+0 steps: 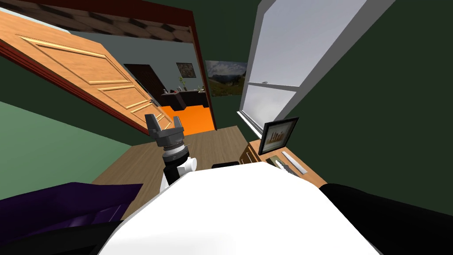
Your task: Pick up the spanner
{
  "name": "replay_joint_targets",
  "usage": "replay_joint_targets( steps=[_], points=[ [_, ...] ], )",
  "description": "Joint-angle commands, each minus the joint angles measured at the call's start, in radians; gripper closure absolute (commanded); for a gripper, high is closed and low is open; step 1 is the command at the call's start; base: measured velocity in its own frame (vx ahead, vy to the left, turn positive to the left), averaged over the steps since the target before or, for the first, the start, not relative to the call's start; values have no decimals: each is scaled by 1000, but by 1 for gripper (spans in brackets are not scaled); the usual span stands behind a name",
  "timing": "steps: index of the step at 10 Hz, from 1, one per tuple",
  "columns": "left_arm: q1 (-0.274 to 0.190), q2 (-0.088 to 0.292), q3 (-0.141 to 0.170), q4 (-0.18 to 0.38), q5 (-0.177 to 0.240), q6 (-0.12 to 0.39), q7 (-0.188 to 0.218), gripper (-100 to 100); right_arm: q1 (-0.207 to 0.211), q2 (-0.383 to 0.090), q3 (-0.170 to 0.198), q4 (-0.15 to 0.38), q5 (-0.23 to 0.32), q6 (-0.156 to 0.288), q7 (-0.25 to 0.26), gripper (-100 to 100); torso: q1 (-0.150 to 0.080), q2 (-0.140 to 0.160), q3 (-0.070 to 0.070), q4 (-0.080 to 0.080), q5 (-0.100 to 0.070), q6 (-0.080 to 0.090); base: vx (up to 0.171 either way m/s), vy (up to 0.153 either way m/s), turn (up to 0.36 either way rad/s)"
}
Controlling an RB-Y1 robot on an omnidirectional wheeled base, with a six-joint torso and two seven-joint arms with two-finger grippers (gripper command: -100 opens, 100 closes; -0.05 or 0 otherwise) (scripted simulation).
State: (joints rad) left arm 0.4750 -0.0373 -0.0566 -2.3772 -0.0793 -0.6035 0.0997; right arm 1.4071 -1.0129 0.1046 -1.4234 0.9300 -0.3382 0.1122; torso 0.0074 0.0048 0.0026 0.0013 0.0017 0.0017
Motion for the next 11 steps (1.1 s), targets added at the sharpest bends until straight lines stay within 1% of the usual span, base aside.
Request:
replay_joint_targets(
  steps=[1,2,3,4,5,6,7,11],
  points=[
    [0,0,0,0,0,0,0,0,-28,0,15,26,-6,-7,-8,-100,0,0,0,0,0,0,-54,32,66],
    [0,0,0,0,0,0,0,0,-58,-2,33,52,-12,-11,-17,-100,1,1,1,0,0,0,-65,51,102],
    [0,0,0,0,0,0,0,0,-73,-3,42,65,-15,-13,-22,-100,2,2,1,0,0,0,-61,43,79],
    [0,0,0,0,0,0,0,0,-103,-4,59,91,-21,-18,-31,-100,2,2,1,0,0,0,-61,33,93],
    [0,0,0,0,0,0,0,0,-118,-5,68,104,-24,-20,-36,-100,1,2,1,0,0,0,-60,34,94],
    [0,0,0,0,0,0,0,0,-104,-3,59,93,-23,-19,-30,-100,1,2,1,0,0,0,-25,15,13],
    [0,0,0,0,0,0,0,0,-106,-3,60,95,-23,-20,-30,100,0,0,0,0,0,1,0,0,0],
    [0,0,0,0,0,0,0,0,-106,-3,60,95,-23,-20,-30,100,-1,-2,-1,0,0,1,0,0,0]
  ],
)
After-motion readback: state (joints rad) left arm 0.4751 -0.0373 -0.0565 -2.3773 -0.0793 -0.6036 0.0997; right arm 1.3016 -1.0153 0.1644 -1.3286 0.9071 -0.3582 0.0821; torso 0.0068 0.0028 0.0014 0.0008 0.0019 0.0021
